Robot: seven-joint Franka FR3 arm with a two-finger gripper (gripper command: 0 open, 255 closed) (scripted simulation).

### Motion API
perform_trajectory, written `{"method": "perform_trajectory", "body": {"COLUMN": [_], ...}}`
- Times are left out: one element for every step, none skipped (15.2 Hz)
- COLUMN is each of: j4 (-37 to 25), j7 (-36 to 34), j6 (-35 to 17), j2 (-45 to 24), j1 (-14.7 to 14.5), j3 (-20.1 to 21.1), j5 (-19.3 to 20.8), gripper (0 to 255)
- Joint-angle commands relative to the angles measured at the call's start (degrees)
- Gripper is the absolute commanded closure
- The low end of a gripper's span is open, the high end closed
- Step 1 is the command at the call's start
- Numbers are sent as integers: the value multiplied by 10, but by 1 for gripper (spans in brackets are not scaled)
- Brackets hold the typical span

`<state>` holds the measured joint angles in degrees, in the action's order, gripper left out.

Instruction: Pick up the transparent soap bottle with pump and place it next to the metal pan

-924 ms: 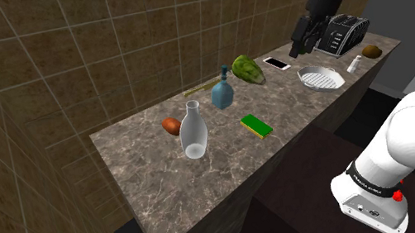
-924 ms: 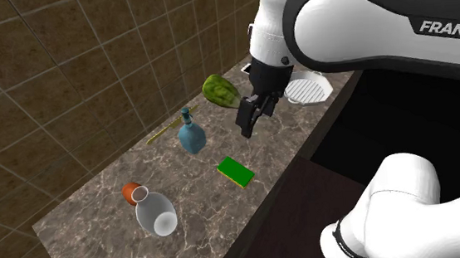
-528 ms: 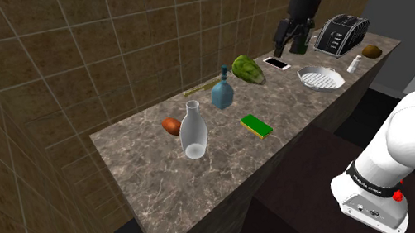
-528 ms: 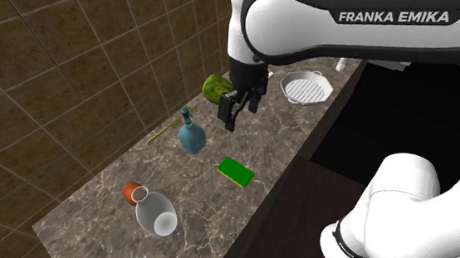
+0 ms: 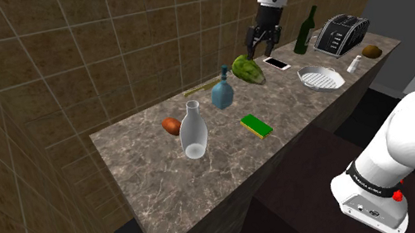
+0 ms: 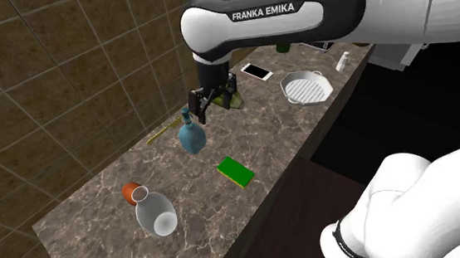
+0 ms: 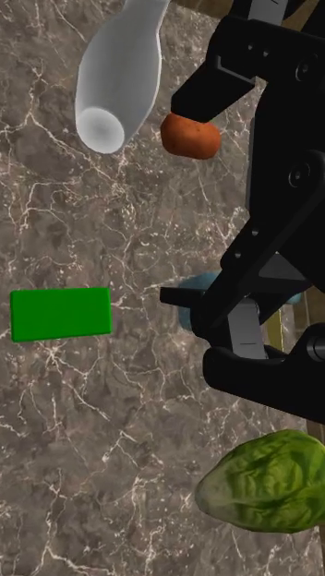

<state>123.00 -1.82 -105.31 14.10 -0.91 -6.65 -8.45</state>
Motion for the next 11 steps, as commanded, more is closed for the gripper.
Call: {"method": "perform_trajectory", "body": {"j4": [-37,-57,-77,-99,-120,-143,-166,-191,-216,-242,-270], "j7": [1,2,2,2,2,2,2,2,1,1,-1], "j6": [0,0,1,2,5,8,11,16,21,27,34], "j2": [-51,-77,-103,-129,-155,-181,-207,-233,-259,-286,-313], "j1": [2,3,4,5,6,8,10,13,15,18,22], "j3": [-6,-8,-10,-12,-13,-15,-16,-17,-18,-19,-20], "j5": [-6,-9,-13,-16,-20,-24,-28,-32,-36,-40,-44], "gripper": [0,0,0,0,0,0,0,0,0,0,0]}}
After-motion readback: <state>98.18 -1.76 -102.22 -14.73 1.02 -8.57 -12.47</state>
